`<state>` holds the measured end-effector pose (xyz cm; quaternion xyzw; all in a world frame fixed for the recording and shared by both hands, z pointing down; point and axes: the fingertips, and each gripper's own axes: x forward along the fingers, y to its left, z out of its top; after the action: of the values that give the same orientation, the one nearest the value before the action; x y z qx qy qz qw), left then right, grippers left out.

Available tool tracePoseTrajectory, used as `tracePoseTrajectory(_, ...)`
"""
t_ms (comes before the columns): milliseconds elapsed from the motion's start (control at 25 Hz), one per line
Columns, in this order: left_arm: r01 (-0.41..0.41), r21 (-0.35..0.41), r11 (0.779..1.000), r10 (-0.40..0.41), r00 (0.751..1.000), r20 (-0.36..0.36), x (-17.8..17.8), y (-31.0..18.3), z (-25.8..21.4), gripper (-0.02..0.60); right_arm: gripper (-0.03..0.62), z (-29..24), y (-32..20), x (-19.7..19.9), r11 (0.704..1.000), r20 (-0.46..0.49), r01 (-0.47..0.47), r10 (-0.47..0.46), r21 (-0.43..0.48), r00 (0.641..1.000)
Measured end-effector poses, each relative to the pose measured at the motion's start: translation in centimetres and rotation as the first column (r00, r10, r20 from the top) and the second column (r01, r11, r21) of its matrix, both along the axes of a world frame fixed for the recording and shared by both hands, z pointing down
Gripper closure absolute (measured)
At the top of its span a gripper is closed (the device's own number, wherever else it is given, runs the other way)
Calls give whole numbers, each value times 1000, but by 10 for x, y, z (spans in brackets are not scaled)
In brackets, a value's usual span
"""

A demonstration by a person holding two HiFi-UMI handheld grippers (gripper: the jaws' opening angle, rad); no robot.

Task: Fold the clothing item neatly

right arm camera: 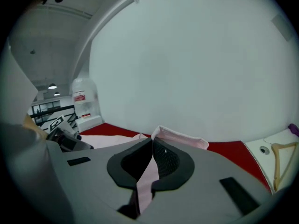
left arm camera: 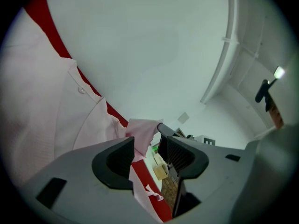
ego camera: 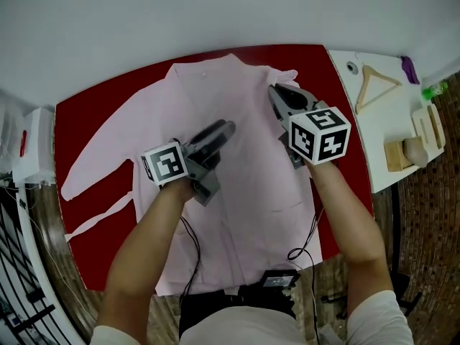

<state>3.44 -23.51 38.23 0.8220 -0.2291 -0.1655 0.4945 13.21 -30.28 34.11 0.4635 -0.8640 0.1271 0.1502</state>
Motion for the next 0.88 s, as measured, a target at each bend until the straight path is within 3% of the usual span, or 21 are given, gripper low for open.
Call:
tracePoseTrajectory(120,59,-74,996,-65,995,-79,-19,-11,11,359,571,9,15,-52,994,-59,105,-103,33,993)
tracePoseTrajectory(200,92,-134,987,-108,986,-123,-31,-20,21,342,571,24,31,-90,977,-140,208,-200,42,970)
tracePoseTrajectory(360,101,-176,979,-133,975,-180,-50,-34,35,325,571,61,72,-147,892,-371,450,-405,40,836)
tracePoseTrajectory(440,81,-195,977,-118,976,-185,-56,-34,42,325,571,71,82,-159,857,-444,514,-448,34,776)
tracePoseTrajectory(520,51,-213,976,-92,978,-186,-60,-31,49,325,571,77,87,-164,837,-485,546,-465,32,741)
tracePoseTrajectory(720,-41,-242,969,24,997,-76,-66,-25,71,325,571,91,94,-174,803,-590,595,-466,31,660)
tracePoseTrajectory(880,-126,-177,976,150,980,128,-69,-24,81,326,571,104,100,-189,783,-673,620,-439,38,596)
